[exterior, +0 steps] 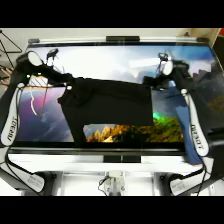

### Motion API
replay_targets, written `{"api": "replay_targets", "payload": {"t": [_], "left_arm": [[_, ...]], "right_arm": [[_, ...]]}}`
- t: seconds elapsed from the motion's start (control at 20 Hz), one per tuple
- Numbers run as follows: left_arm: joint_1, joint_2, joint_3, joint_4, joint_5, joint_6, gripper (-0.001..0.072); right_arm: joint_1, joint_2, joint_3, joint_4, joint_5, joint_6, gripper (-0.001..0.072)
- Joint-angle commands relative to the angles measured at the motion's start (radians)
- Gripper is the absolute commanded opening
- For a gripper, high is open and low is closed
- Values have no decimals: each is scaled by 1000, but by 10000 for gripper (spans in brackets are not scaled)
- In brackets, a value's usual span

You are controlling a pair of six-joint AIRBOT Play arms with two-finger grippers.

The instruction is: Fold the shirts.

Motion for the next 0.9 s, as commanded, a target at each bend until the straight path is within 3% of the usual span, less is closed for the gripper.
{"api": "replay_targets", "payload": {"t": [0.0, 0.05, 0.15, 0.3, 0.5, 0.6, 0.65, 0.7, 0.75, 0.8, 0.85], "left_arm": [[101, 16, -18, 8, -291, 7, 711], [133, 39, -63, 3, -324, 11, 710], [175, 127, -248, -8, -299, 50, 708], [183, 267, -602, -56, -96, 72, 699], [179, 293, -903, -243, 128, 132, 700], [168, 289, -954, -308, 207, 165, 699], [157, 286, -958, -322, 233, 166, 699], [142, 286, -957, -323, 261, 164, 670], [127, 286, -957, -323, 286, 163, 577], [113, 286, -957, -325, 308, 161, 572], [100, 286, -956, -332, 320, 161, 490]], "right_arm": [[-78, 62, 11, -182, 331, -158, 536], [-109, 92, -33, -245, 399, -189, 535], [-184, 175, -177, -149, 393, -194, 497], [-276, 295, -434, 166, 240, -217, 504], [-318, 314, -615, 325, 150, -255, 514], [-316, 314, -652, 333, 124, -263, 671], [-315, 314, -661, 332, 112, -265, 671], [-315, 314, -666, 332, 95, -264, 671], [-315, 312, -668, 332, 79, -263, 671], [-315, 304, -668, 333, 68, -259, 670], [-315, 290, -668, 334, 67, -254, 670]]}}
